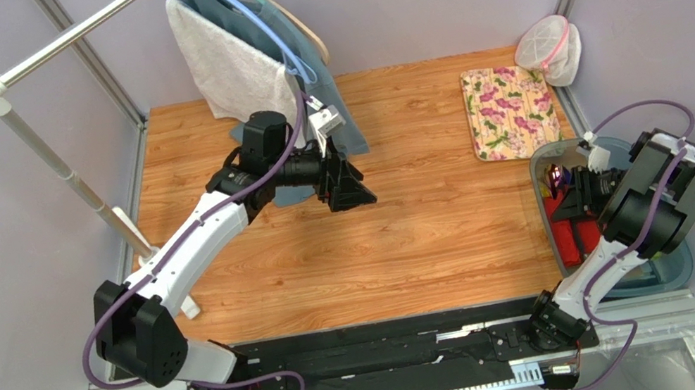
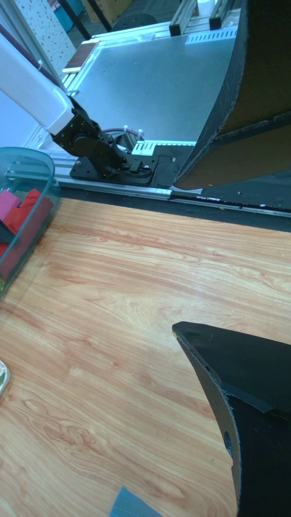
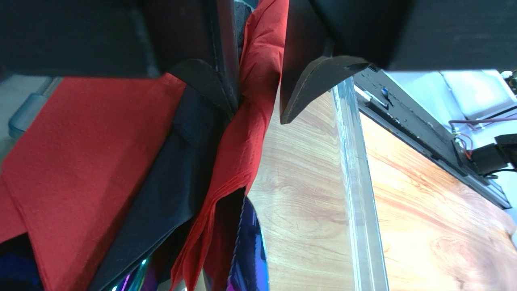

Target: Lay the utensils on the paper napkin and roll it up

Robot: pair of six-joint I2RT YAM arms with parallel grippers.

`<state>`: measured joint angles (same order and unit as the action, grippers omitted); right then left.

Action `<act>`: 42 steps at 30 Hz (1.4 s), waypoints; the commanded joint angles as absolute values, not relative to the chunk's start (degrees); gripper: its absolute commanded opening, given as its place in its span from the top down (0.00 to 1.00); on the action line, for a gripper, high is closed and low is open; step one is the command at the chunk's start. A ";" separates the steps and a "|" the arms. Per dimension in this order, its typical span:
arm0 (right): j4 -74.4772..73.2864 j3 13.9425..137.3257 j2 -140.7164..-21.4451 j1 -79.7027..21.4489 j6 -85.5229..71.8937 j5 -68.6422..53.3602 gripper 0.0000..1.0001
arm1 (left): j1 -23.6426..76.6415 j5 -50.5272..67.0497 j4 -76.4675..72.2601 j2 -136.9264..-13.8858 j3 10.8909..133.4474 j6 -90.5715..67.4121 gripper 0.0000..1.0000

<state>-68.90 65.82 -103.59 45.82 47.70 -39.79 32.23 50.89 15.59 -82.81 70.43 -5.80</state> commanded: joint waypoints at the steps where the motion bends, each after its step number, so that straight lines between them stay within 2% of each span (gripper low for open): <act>1: -68.55 65.74 -99.32 45.70 47.64 -39.29 0.66 | 32.17 51.42 15.03 -83.23 73.13 -3.96 0.12; 19: -71.27 66.97 -92.55 45.70 47.29 -37.71 0.48 | 30.41 51.33 12.75 -81.56 70.23 -6.77 0.10; 22: -73.38 68.46 -90.89 45.70 47.29 -38.05 0.41 | 29.80 50.63 12.13 -81.30 70.05 -7.56 0.06; 25: -75.84 70.65 -88.87 45.44 47.11 -39.11 0.24 | 28.74 50.19 11.25 -81.21 70.05 -8.70 0.01; 28: -77.86 73.90 -87.37 44.39 45.45 -40.69 0.12 | 27.86 48.96 12.21 -80.86 71.53 -8.88 0.01; 30: -79.09 76.02 -86.40 43.16 43.95 -42.09 0.08 | 27.86 46.85 16.58 -80.34 73.29 -5.91 0.01; 32: -79.63 78.91 -85.44 40.44 41.93 -42.89 0.00 | 27.60 43.53 20.89 -79.63 75.49 -3.53 0.01; 37: -77.53 82.70 -82.62 29.48 35.26 -42.45 0.00 | 23.04 42.01 25.65 -75.50 75.85 -2.64 0.01; 42: -70.95 85.25 -79.99 17.51 23.92 -38.68 0.00 | 17.76 41.74 37.42 -73.56 78.21 -0.80 0.01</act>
<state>-75.53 82.30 -83.15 24.36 34.37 -40.36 20.78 42.78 26.98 -75.79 74.13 -3.70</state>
